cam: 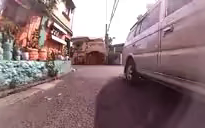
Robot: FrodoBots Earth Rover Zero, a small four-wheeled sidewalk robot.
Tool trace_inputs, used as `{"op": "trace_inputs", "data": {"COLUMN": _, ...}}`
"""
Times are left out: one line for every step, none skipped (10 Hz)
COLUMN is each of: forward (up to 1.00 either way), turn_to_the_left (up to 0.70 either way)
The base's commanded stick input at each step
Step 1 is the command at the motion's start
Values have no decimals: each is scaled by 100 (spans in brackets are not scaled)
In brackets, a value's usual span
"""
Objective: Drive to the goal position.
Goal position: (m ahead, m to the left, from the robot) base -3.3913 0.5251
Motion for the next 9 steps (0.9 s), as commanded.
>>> {"op": "trace_inputs", "data": {"forward": 70, "turn_to_the_left": 0}}
{"op": "trace_inputs", "data": {"forward": 70, "turn_to_the_left": 0}}
{"op": "trace_inputs", "data": {"forward": 70, "turn_to_the_left": 0}}
{"op": "trace_inputs", "data": {"forward": 70, "turn_to_the_left": 0}}
{"op": "trace_inputs", "data": {"forward": 70, "turn_to_the_left": 0}}
{"op": "trace_inputs", "data": {"forward": 70, "turn_to_the_left": 0}}
{"op": "trace_inputs", "data": {"forward": 29, "turn_to_the_left": 41}}
{"op": "trace_inputs", "data": {"forward": 0, "turn_to_the_left": 70}}
{"op": "trace_inputs", "data": {"forward": 0, "turn_to_the_left": 70}}
